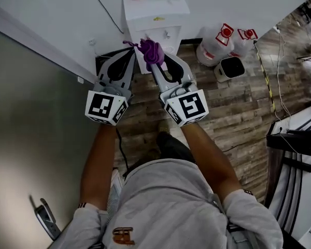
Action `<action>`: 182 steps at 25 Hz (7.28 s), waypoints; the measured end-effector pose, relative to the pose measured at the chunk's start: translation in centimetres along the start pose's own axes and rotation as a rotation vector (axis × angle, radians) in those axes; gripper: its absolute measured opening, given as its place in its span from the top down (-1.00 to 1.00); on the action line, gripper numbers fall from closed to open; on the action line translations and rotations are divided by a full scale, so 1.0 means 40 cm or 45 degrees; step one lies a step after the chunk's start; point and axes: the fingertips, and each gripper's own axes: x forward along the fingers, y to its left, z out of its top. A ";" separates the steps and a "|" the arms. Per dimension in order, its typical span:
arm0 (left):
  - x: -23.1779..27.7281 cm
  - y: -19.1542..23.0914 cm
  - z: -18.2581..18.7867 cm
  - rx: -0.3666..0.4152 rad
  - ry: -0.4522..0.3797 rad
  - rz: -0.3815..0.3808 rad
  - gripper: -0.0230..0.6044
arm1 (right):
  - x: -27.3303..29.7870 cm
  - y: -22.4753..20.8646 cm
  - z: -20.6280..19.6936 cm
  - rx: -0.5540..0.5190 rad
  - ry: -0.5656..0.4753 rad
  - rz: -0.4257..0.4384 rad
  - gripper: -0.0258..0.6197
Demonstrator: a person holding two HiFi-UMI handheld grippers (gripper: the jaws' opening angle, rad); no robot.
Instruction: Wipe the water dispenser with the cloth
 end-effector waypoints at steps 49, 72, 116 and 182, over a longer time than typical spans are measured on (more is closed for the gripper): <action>0.302 0.380 -0.525 -0.084 0.107 -0.007 0.93 | 0.443 -0.383 -0.578 -0.062 0.177 -0.288 0.61; 0.338 0.287 -0.583 -0.084 0.132 0.062 0.93 | 0.195 -0.791 -0.562 0.000 0.152 -0.579 0.61; 0.279 0.379 -0.867 -0.021 -0.062 0.049 0.93 | 0.402 -0.337 -0.833 0.075 0.065 -0.235 0.61; 0.192 0.406 -1.175 0.011 -0.068 0.117 0.93 | 0.361 -0.256 -1.152 0.168 -0.034 -0.104 0.61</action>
